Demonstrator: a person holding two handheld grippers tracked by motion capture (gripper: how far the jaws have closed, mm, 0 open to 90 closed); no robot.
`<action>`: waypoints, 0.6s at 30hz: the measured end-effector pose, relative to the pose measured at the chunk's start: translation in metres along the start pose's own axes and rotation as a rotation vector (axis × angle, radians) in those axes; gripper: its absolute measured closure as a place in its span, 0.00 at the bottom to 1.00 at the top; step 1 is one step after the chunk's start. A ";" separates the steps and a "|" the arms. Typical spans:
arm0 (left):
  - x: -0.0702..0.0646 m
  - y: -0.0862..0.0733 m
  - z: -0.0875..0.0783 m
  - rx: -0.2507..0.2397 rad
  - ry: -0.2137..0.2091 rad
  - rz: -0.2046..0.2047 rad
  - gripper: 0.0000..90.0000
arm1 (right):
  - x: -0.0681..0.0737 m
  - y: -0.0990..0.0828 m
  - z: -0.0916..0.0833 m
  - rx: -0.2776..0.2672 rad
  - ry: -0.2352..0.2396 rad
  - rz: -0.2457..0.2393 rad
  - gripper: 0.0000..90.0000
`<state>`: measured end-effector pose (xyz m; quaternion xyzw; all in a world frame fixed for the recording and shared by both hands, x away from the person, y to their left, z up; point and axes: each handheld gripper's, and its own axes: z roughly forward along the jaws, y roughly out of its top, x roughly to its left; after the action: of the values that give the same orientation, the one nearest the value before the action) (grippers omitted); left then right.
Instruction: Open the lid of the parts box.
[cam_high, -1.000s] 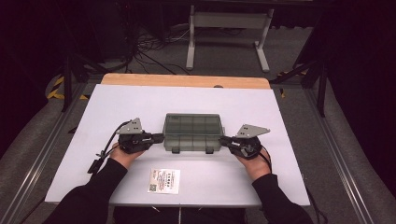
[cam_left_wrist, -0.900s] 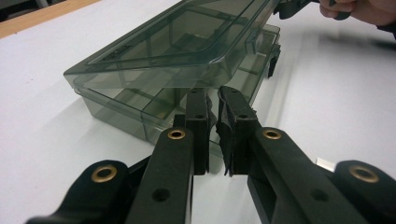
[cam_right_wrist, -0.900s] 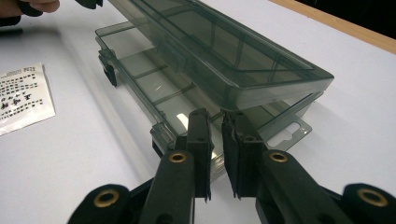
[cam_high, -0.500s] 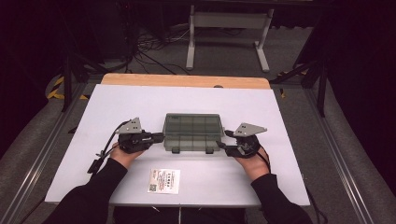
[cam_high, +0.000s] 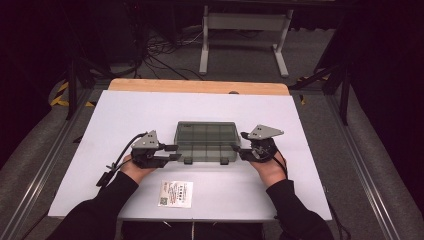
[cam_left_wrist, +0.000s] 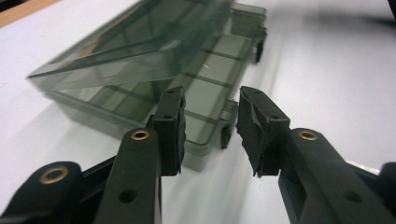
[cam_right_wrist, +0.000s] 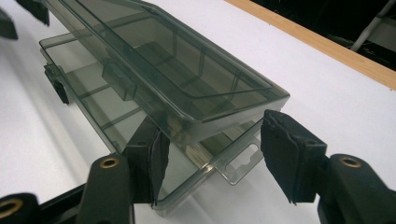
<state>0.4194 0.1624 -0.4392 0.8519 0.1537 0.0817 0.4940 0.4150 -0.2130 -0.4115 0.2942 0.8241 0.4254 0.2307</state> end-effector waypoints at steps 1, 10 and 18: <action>-0.002 0.001 0.002 0.008 -0.004 0.016 0.68 | 0.000 0.000 0.000 0.000 0.000 0.000 0.47; -0.010 0.000 0.015 0.084 -0.006 0.098 0.68 | -0.005 0.007 -0.001 -0.013 0.004 0.010 0.48; -0.011 0.000 0.016 0.102 0.027 0.125 0.70 | -0.007 0.011 0.002 -0.017 0.005 0.012 0.49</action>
<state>0.4140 0.1457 -0.4473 0.8826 0.1109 0.1158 0.4420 0.4246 -0.2115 -0.4025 0.2961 0.8192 0.4346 0.2288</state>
